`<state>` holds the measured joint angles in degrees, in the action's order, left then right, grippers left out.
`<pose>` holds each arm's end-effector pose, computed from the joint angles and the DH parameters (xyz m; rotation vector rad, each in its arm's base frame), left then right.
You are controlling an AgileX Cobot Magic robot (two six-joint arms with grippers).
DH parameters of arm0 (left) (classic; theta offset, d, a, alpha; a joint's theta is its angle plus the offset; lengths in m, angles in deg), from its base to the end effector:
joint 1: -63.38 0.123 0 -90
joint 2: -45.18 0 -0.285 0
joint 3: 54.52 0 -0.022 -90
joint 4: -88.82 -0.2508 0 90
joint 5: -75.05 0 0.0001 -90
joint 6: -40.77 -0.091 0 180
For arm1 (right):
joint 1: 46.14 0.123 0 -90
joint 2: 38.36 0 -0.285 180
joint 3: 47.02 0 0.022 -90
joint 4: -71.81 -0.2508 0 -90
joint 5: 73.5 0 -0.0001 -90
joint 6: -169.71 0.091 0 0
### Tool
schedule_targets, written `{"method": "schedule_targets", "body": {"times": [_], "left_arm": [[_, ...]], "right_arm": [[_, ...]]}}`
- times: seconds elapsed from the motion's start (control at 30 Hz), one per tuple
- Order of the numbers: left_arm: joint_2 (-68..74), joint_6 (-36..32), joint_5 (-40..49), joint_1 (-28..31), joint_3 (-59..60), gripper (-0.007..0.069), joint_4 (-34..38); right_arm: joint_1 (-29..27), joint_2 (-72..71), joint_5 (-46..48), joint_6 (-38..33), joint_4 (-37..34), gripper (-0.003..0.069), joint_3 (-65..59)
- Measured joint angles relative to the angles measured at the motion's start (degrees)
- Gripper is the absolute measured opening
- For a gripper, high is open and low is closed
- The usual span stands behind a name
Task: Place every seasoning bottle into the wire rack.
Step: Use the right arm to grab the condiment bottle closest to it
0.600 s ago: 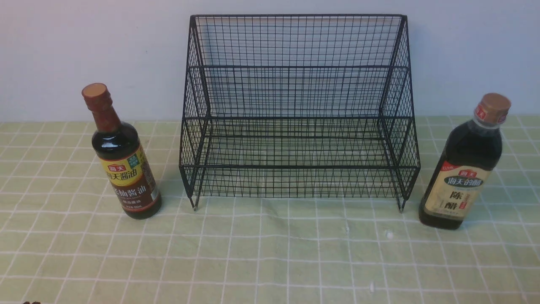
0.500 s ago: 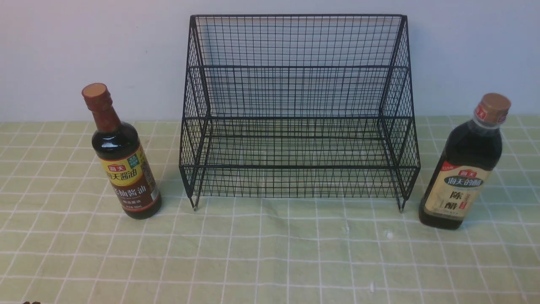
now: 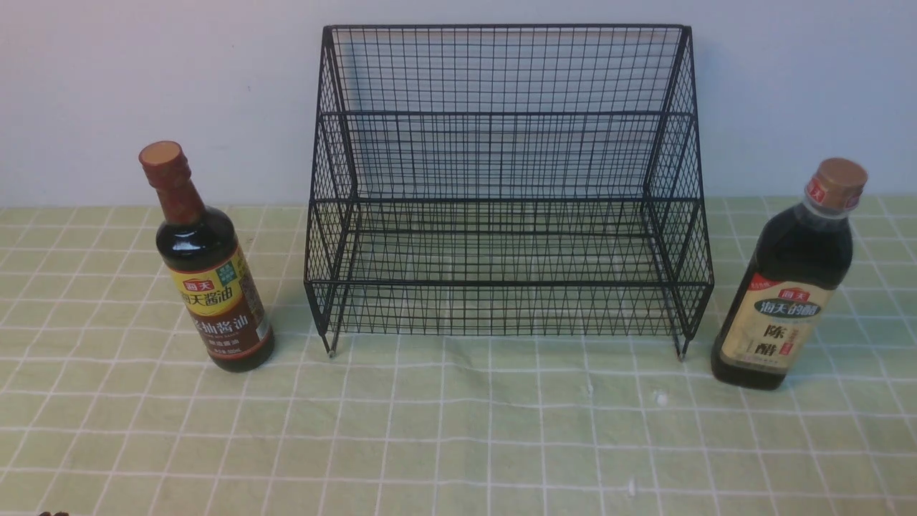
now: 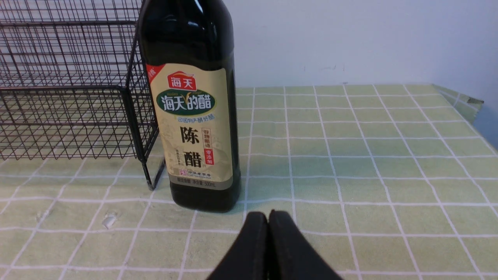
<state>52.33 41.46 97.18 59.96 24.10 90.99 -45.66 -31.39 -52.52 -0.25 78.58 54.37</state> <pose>0.0521 -0.0044 0.1709 0.0216 1.8837 -0.0866 0.0527 -0.0034 0.1730 0.0817 1.8554 0.0116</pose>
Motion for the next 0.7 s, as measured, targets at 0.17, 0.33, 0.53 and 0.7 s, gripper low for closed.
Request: {"method": "schedule_targets", "body": {"times": [0.17, 0.33, 0.53, 0.7], "left_arm": [[0.0, 0.0, 0.0, 0.0, 0.0, 0.0017, 0.0], [0.0, 0.0, 0.0, 0.0, 0.0, 0.0017, 0.0], [0.0, 0.0, 0.0, 0.0, 0.0, 0.0017, 0.0], [0.0, 0.0, 0.0, 0.0, 0.0, 0.0017, 0.0]], "right_arm": [[0.0, 0.0, 0.0, 0.0, 0.0, -0.0015, 0.0], [0.0, 0.0, 0.0, 0.0, 0.0, -0.0015, 0.0], [0.0, 0.0, -4.9, 0.2, -5.6, -0.0015, -0.2], [0.0, 0.0, -16.9, 2.7, -16.5, -0.0015, -0.2]]}}
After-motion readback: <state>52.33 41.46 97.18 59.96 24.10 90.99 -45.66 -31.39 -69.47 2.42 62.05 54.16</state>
